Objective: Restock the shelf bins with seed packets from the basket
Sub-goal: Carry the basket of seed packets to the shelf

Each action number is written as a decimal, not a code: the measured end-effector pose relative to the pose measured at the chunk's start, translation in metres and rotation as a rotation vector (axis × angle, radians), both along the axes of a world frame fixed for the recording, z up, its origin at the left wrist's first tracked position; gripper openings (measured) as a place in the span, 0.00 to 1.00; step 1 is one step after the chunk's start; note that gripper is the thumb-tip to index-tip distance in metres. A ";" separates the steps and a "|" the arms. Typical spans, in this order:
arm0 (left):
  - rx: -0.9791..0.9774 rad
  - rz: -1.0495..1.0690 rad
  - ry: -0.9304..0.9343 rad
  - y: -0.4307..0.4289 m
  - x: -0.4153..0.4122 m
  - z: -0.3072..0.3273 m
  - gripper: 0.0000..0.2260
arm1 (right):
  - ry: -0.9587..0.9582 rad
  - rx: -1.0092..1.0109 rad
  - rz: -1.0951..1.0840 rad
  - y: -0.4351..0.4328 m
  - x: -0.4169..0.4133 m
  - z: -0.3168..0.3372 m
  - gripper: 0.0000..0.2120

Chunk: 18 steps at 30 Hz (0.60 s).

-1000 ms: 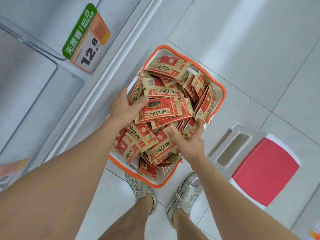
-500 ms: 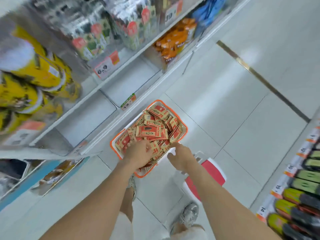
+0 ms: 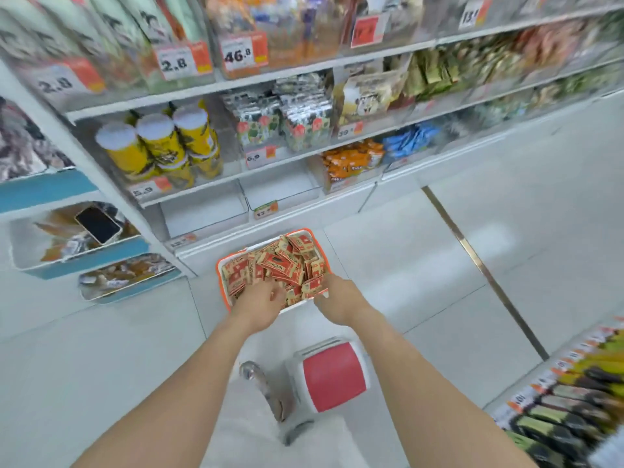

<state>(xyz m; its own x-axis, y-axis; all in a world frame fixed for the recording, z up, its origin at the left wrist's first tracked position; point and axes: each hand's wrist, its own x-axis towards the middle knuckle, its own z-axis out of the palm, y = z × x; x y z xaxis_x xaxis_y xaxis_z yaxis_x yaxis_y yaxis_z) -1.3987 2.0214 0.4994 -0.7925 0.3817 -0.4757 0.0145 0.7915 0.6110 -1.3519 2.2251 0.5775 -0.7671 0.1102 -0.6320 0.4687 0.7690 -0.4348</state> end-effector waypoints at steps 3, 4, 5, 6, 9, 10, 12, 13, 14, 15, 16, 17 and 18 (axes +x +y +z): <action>0.018 0.059 -0.006 -0.006 0.002 0.018 0.19 | -0.032 0.025 0.066 -0.009 0.001 0.013 0.18; 0.011 0.061 0.000 -0.006 0.000 0.024 0.19 | -0.048 0.041 0.091 -0.011 0.001 0.014 0.19; -0.001 0.050 0.011 -0.005 -0.002 0.028 0.19 | -0.063 0.060 0.117 -0.012 0.000 0.014 0.22; -0.014 0.036 0.014 -0.003 -0.005 0.034 0.19 | -0.076 0.082 0.138 -0.010 -0.001 0.006 0.24; -0.009 0.022 0.004 0.001 -0.019 0.044 0.18 | -0.091 0.103 0.142 -0.002 -0.012 -0.015 0.26; -0.008 0.018 0.010 0.002 -0.024 0.048 0.18 | -0.093 0.105 0.140 -0.003 -0.017 -0.014 0.26; -0.020 0.029 0.030 0.000 -0.030 0.055 0.18 | -0.095 0.112 0.139 -0.014 -0.028 0.005 0.24; -0.029 0.042 0.034 -0.003 -0.032 0.058 0.19 | -0.102 0.118 0.142 -0.021 -0.034 0.017 0.22; -0.038 0.059 0.031 -0.007 -0.033 0.060 0.20 | -0.108 0.128 0.149 -0.025 -0.040 0.022 0.19; -0.047 0.077 0.023 -0.011 -0.033 0.060 0.22 | -0.108 0.143 0.160 -0.028 -0.048 0.026 0.15; -0.054 0.095 0.015 -0.016 -0.033 0.061 0.22 | -0.103 0.159 0.177 -0.030 -0.055 0.028 0.14; -0.060 0.114 0.009 -0.020 -0.033 0.061 0.23 | -0.098 0.171 0.196 -0.031 -0.062 0.028 0.14; -0.062 0.135 0.005 -0.023 -0.033 0.061 0.22 | -0.096 0.177 0.214 -0.030 -0.069 0.027 0.17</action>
